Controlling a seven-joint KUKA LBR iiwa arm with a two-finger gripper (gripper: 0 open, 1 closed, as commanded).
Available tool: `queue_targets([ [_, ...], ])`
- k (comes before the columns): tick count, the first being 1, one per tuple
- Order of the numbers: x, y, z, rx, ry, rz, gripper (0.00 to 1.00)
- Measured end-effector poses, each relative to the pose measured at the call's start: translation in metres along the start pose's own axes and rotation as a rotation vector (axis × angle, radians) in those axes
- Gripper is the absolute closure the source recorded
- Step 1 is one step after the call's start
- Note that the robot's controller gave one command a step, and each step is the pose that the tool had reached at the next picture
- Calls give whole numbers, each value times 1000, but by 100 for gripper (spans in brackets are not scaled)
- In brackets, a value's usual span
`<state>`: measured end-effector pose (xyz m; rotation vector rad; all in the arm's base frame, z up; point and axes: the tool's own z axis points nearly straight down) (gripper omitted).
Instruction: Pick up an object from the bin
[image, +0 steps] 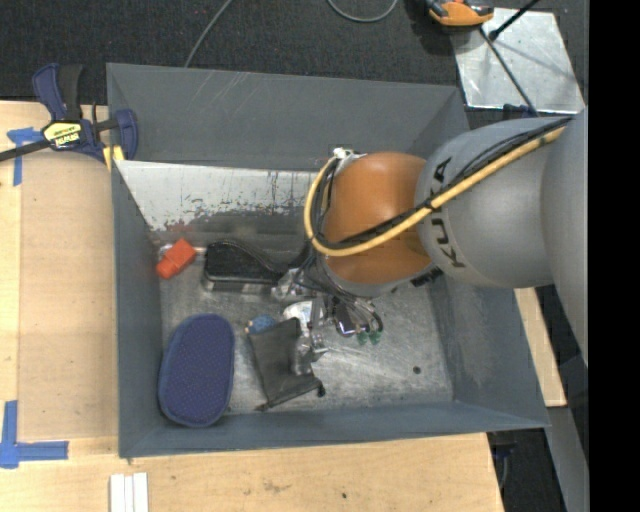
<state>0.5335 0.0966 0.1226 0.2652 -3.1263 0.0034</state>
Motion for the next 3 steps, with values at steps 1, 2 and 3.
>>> queue_targets([
  [1, -10, 7, 49, -1, -10, -202, 0],
  [2, -13, 7, 46, -2, -21, -200, 100],
  [3, -11, -3, -99, 1, -16, -342, 100],
])
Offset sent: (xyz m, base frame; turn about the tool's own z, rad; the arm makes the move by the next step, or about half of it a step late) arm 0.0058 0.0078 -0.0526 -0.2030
